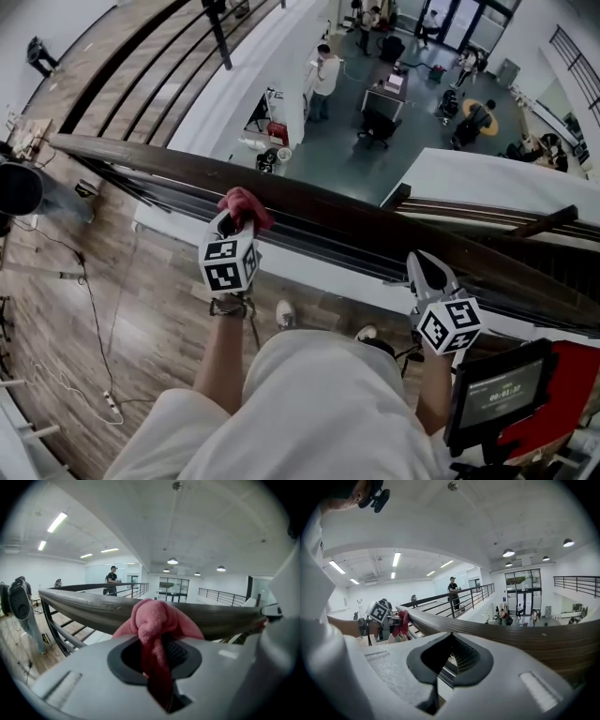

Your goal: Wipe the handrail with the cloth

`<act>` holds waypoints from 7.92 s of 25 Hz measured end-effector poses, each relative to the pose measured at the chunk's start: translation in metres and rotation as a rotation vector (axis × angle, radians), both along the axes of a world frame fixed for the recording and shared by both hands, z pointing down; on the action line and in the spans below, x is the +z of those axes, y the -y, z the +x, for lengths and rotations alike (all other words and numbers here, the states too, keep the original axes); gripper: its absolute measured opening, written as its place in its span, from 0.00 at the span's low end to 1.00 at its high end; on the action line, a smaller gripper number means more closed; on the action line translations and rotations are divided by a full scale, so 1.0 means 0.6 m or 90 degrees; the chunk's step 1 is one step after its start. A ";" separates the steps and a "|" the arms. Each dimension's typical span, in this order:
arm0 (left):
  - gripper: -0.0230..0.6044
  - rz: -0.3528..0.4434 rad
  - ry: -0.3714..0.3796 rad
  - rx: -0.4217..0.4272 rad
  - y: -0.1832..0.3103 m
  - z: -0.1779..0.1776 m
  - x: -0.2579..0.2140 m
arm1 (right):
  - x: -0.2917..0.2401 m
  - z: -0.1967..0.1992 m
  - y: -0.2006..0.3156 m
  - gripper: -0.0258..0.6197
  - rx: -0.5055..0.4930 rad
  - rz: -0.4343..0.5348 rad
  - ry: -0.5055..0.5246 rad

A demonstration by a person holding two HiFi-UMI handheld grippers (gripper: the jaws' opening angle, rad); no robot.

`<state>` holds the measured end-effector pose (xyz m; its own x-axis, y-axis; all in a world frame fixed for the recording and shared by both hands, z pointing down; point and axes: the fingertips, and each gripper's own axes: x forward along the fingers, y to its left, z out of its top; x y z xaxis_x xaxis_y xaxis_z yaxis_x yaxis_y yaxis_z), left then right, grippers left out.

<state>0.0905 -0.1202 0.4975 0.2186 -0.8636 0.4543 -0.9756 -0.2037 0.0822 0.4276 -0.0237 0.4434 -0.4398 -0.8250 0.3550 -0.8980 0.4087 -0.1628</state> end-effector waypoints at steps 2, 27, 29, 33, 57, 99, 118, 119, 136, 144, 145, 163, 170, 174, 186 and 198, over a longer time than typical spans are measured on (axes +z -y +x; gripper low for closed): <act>0.16 0.000 0.003 0.003 -0.002 0.015 -0.003 | -0.012 0.036 -0.001 0.04 0.034 0.013 0.005; 0.16 0.008 0.051 0.144 -0.072 0.270 -0.010 | -0.019 0.289 -0.043 0.04 0.231 0.046 -0.002; 0.16 0.011 0.056 0.160 -0.081 0.292 -0.008 | -0.017 0.298 -0.046 0.04 0.233 0.049 -0.004; 0.16 0.019 0.065 0.193 -0.100 0.353 -0.009 | -0.020 0.328 -0.052 0.04 0.234 0.060 -0.007; 0.16 0.005 0.057 0.387 -0.192 0.638 0.001 | -0.021 0.380 -0.054 0.04 0.174 0.078 -0.016; 0.16 -0.013 -0.026 0.649 -0.254 0.771 -0.016 | -0.030 0.357 -0.044 0.04 0.212 0.078 -0.032; 0.17 -0.021 -0.053 0.599 -0.211 0.641 -0.008 | -0.039 0.262 -0.013 0.04 0.219 0.079 -0.049; 0.17 -0.022 -0.054 0.595 -0.209 0.632 -0.008 | -0.040 0.253 -0.012 0.04 0.214 0.079 -0.050; 0.18 -0.012 -0.066 0.469 -0.138 0.433 -0.010 | -0.057 0.116 0.035 0.04 0.172 0.069 -0.073; 0.18 -0.007 -0.053 0.411 -0.095 0.309 -0.014 | -0.049 0.019 0.060 0.04 0.146 0.065 -0.060; 0.18 -0.005 -0.049 0.407 -0.091 0.296 -0.015 | -0.048 0.011 0.063 0.04 0.146 0.064 -0.059; 0.20 -0.009 -0.021 0.351 -0.043 0.138 -0.011 | -0.043 -0.098 0.105 0.04 0.119 0.046 -0.064; 0.20 -0.010 -0.016 0.307 -0.023 0.072 -0.010 | -0.042 -0.101 0.109 0.04 0.134 0.047 -0.081; 0.21 -0.007 -0.010 0.277 -0.013 0.034 -0.010 | -0.041 -0.099 0.110 0.04 0.149 0.051 -0.076; 0.17 0.009 0.041 0.167 0.011 -0.055 -0.033 | -0.043 -0.100 0.111 0.04 0.136 0.054 -0.077; 0.16 0.092 0.136 0.123 0.034 -0.056 -0.091 | -0.041 -0.067 0.095 0.04 0.149 0.055 -0.074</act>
